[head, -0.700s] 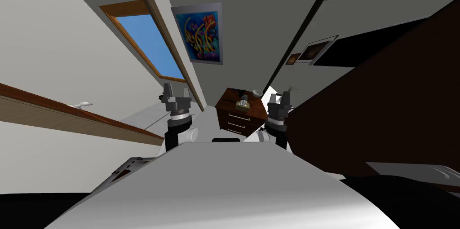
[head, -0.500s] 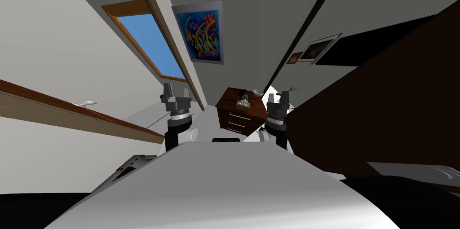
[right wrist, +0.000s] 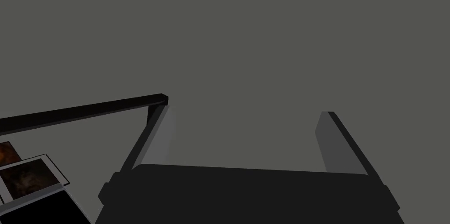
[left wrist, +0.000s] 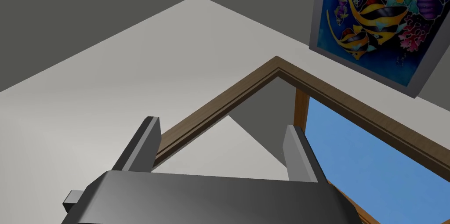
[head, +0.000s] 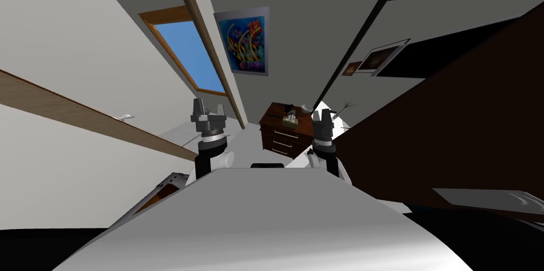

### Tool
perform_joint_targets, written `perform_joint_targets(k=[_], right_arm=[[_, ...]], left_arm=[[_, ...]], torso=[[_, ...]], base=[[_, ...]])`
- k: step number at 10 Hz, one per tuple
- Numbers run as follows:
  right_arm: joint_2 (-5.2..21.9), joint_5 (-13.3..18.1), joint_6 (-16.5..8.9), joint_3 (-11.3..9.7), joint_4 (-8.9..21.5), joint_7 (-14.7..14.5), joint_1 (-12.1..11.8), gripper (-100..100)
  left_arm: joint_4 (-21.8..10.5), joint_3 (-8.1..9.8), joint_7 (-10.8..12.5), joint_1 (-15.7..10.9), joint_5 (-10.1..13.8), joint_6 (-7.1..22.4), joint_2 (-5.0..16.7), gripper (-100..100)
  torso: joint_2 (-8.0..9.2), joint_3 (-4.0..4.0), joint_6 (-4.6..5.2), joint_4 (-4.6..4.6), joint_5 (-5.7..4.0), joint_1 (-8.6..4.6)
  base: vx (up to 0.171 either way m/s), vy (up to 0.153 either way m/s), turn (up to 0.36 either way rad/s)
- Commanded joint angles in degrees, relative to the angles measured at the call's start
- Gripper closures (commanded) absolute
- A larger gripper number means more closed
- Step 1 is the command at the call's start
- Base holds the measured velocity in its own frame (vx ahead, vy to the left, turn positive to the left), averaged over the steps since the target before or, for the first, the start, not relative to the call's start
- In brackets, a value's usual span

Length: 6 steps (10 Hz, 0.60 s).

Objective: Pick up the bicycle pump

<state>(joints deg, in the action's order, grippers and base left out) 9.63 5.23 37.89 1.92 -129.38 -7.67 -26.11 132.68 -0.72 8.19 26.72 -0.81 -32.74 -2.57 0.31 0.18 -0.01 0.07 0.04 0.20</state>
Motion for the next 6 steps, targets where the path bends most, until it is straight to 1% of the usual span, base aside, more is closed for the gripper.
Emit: perform_joint_targets(k=[1, 2, 3, 4, 5, 6], right_arm=[[2.9, 0.9, 0.4, -0.1, 1.5, -1.4, 0.9, -100], [3.9, 0.9, 0.4, -0.1, 1.5, -1.4, 0.9, -100], [5.9, 1.7, 0.8, -0.2, 2.8, -2.4, 1.7, -100], [6.6, 1.7, 0.8, -0.2, 2.8, -2.4, 1.7, -100], [8.7, 2.5, 1.1, -0.3, 4.2, -3.3, 2.4, -100], [9.5, 2.5, 1.1, -0.3, 4.2, -3.3, 2.4, -100]], left_arm=[[0.0, 0.0, 0.0, 0.0, 0.0, 0.0, 0.0, 0], [0.0, 0.0, 0.0, 0.0, 0.0, 0.0, 0.0, 0], [0.0, 0.0, 0.0, 0.0, 0.0, 0.0, 0.0, 0], [0.0, 0.0, 0.0, 0.0, 0.0, 0.0, 0.0, 0], [0.0, 0.0, 0.0, 0.0, 0.0, 0.0, 0.0, 0], [0.0, 0.0, 0.0, 0.0, 0.0, 0.0, 0.0, 0]], torso=[[0.0, 0.0, 0.0, 0.0, 0.0, 0.0], [0.02, 0.01, 0.0, 0.0, 0.02, 0.09], [0.0, 0.0, 0.01, 0.0, 0.02, 0.05], [0.01, 0.0, 0.0, 0.0, 0.01, 0.05], [-0.02, -0.01, 0.02, 0.0, 0.01, 0.0], [-0.03, -0.02, 0.0, -0.01, 0.01, 0.03]], base=[[-0.089, 0.085, 0.089], [-0.076, 0.068, 0.039], [-0.083, 0.07, 0.071], [-0.071, 0.056, 0.037], [-0.072, 0.068, 0.079], [-0.059, 0.05, 0.036]])
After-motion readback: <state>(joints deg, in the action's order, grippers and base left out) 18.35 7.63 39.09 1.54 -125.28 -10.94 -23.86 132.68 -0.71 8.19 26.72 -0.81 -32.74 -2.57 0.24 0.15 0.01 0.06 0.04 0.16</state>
